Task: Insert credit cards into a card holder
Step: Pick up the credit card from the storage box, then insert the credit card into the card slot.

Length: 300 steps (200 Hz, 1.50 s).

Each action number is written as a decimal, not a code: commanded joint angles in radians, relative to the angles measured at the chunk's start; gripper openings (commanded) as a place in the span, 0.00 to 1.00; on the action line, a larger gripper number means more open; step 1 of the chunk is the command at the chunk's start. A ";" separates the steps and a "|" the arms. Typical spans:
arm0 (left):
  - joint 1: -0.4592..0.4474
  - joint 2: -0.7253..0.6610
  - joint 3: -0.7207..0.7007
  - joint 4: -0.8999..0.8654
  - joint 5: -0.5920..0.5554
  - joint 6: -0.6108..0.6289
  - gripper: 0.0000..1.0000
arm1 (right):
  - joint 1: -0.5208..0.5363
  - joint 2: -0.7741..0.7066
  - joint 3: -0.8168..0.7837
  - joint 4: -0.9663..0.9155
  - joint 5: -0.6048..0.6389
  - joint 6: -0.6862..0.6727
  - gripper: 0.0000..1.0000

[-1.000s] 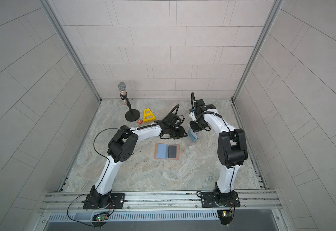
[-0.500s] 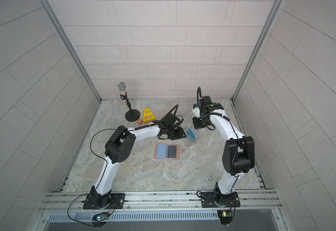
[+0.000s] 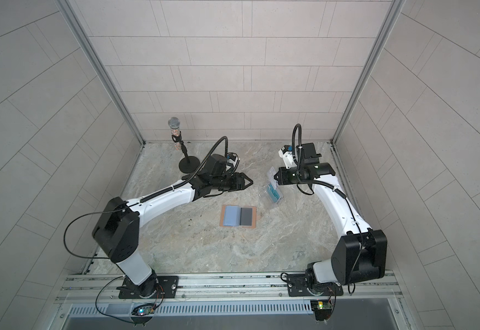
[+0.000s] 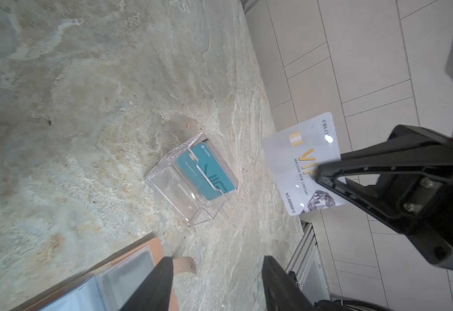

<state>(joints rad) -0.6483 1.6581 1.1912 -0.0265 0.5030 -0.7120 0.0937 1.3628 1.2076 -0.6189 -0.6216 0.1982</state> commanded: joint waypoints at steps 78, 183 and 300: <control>0.085 -0.376 -0.387 0.549 0.060 -0.163 0.68 | 0.209 -0.133 -0.232 0.762 -0.225 0.532 0.00; 0.097 -0.279 -0.413 0.884 0.117 -0.374 0.50 | 0.274 -0.088 -0.218 0.951 -0.274 0.667 0.00; 0.092 -0.283 -0.403 0.924 0.142 -0.405 0.02 | 0.293 -0.057 -0.219 0.983 -0.262 0.689 0.00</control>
<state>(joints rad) -0.5568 1.3895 0.7757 0.8631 0.6323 -1.1255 0.3767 1.3041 0.9756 0.3321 -0.8745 0.8772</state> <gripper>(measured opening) 0.080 0.046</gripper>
